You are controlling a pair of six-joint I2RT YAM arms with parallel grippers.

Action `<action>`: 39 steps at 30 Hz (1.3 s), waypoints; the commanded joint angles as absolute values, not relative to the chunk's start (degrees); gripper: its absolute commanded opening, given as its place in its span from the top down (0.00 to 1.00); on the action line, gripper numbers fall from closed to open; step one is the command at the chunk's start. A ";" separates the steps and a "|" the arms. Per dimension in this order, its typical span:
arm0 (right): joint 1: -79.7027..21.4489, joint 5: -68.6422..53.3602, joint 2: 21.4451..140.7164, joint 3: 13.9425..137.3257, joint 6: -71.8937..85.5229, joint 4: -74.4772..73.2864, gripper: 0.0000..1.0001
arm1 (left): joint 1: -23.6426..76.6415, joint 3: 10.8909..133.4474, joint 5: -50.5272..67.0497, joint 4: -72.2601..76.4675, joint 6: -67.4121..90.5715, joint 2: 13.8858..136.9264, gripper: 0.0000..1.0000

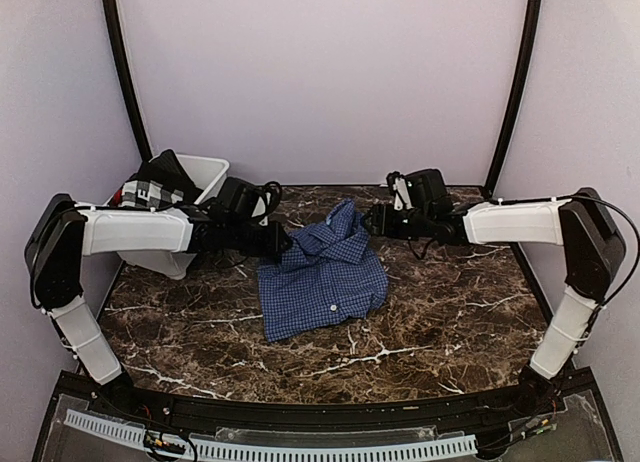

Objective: Fold and stack the long sleeve shirts
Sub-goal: Adjust the crumpled shirt at the center of the board, then pick up the corner of the shirt from the center of the board.

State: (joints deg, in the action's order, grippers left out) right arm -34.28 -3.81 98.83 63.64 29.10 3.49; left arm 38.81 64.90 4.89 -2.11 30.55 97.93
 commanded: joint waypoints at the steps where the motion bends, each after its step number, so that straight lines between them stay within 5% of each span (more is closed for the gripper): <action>1: -35.41 -8.03 102.93 65.07 32.65 8.98 0.34 | 38.72 67.41 2.70 -4.71 29.14 97.30 0.86; 13: -36.21 -9.33 108.87 66.14 37.79 12.73 0.40 | 37.94 69.70 1.85 -6.50 27.87 95.72 0.88; 18: -36.25 -11.87 112.25 68.75 39.66 14.14 0.59 | 37.45 70.52 1.31 -7.04 27.58 95.42 0.89; 24: -36.06 -9.60 111.69 71.80 38.00 10.26 1.00 | 36.42 71.39 -0.30 -8.38 26.55 93.45 0.90; 39: -34.93 18.90 91.24 75.06 17.21 -10.60 1.00 | 35.25 75.55 -5.14 -14.97 16.04 80.98 0.91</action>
State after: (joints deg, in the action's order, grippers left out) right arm -35.53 10.24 97.47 72.42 25.30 -7.42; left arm 35.62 72.71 -5.34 -12.56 20.32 85.43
